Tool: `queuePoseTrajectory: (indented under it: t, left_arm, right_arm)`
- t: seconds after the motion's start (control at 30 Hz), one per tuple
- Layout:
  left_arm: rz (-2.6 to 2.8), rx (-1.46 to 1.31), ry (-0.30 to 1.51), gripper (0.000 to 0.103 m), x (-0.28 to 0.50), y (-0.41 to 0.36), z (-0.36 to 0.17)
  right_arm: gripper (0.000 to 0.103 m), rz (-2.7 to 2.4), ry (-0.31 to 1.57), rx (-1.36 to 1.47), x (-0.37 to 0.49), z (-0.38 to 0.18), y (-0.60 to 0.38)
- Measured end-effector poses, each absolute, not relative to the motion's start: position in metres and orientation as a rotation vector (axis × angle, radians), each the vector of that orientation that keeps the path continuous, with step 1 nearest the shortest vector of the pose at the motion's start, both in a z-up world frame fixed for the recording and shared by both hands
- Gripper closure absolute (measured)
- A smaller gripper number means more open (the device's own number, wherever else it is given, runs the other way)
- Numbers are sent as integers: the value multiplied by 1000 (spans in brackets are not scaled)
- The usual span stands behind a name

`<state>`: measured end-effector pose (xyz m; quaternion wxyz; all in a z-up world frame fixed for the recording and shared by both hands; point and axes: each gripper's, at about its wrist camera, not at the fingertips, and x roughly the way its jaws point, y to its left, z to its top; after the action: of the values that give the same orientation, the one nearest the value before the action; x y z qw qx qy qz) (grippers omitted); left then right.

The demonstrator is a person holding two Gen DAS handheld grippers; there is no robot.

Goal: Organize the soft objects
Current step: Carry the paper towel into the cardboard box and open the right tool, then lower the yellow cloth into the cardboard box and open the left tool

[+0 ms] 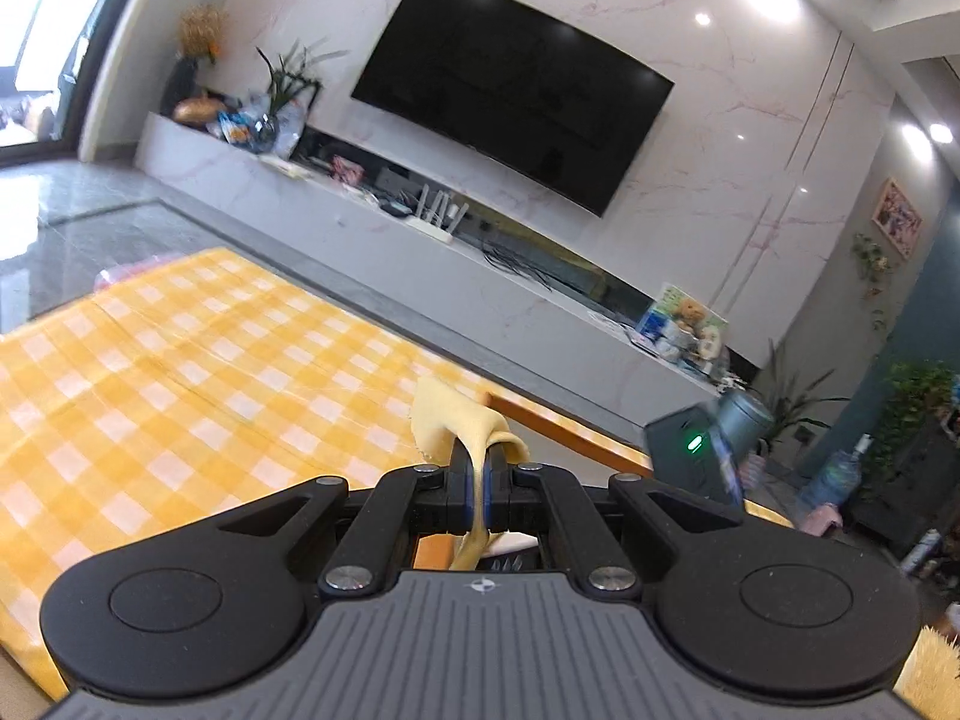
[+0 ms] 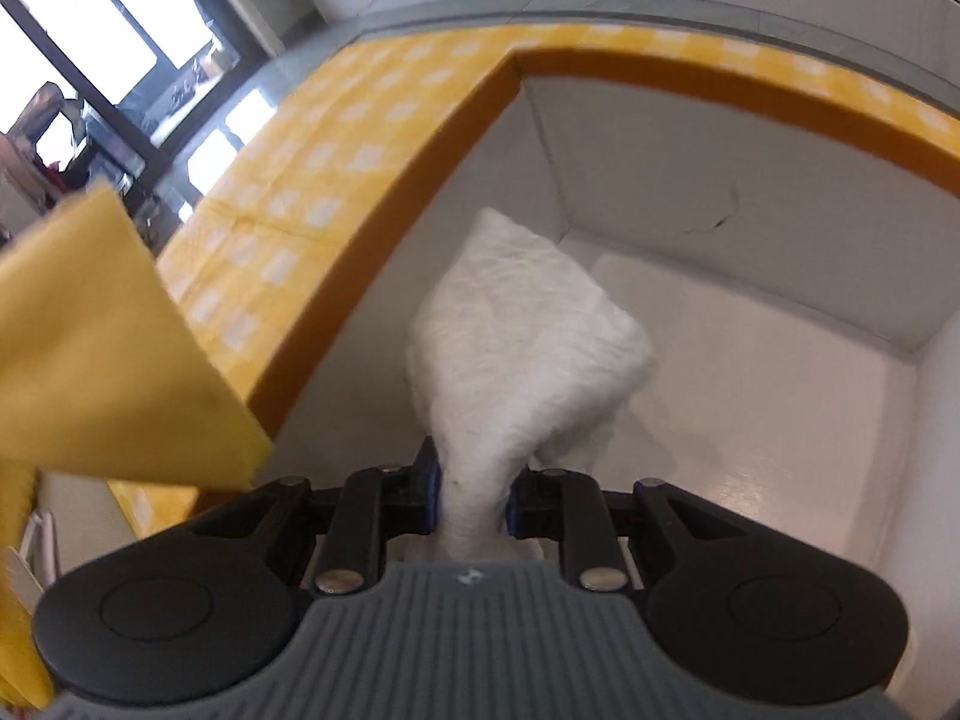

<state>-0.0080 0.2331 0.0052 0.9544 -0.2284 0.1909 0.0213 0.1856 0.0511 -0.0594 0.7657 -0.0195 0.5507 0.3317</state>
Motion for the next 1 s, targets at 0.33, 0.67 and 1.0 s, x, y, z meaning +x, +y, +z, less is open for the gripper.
queuePoseTrajectory:
  t: [0.33,0.67,1.0]
  left_arm:
    - [66,-476,404,100,-3,234,6]
    - [-45,-560,382,100,-4,235,9]
    - [-123,-523,383,100,17,202,16]
  right_arm:
    - [48,736,1154,-230,169,-62,61]
    - [3,767,841,-252,126,-2,8]
    - [3,667,653,-210,104,45,-60]
